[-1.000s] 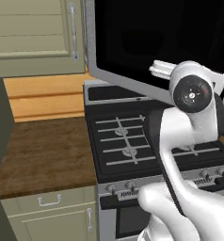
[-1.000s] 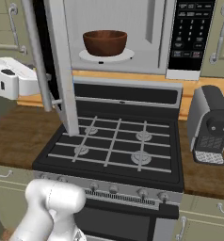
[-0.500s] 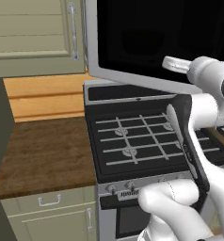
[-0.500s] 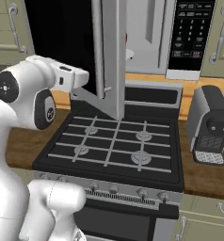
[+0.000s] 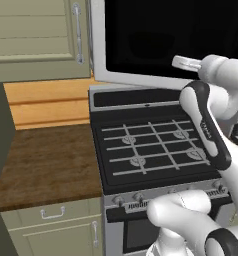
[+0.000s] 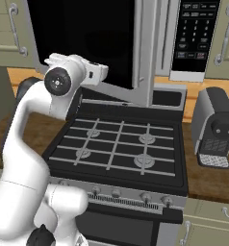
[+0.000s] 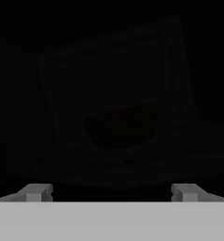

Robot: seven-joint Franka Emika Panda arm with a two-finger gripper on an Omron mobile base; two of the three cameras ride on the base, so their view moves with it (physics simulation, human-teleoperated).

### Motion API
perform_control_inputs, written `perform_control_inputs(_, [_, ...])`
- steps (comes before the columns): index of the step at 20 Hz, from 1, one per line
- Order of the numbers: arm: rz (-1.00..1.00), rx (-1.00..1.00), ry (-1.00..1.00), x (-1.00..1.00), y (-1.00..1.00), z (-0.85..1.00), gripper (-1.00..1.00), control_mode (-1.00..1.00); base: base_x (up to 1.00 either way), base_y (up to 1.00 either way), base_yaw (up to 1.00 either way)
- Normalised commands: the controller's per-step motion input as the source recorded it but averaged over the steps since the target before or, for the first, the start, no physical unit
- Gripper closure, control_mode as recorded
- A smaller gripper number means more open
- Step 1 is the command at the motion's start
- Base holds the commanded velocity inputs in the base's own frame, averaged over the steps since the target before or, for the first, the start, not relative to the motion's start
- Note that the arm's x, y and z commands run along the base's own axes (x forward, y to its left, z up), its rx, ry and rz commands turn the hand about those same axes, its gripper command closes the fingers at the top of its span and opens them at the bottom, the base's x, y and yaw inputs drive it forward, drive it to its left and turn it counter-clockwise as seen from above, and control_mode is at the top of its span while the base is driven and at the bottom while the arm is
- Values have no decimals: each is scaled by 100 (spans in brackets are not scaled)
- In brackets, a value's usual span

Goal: Open the microwave, place the bowl with waffle inside the microwave, then close the microwave door and turn it on.

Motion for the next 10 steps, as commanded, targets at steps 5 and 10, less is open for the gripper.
perform_control_inputs(5, [0, 0, 2, 44, 0, 0, -100, -100, 0, 0, 0])
perform_control_inputs(10, [0, 0, 0, 59, 0, 0, -100, -100, 0, 0, 0])
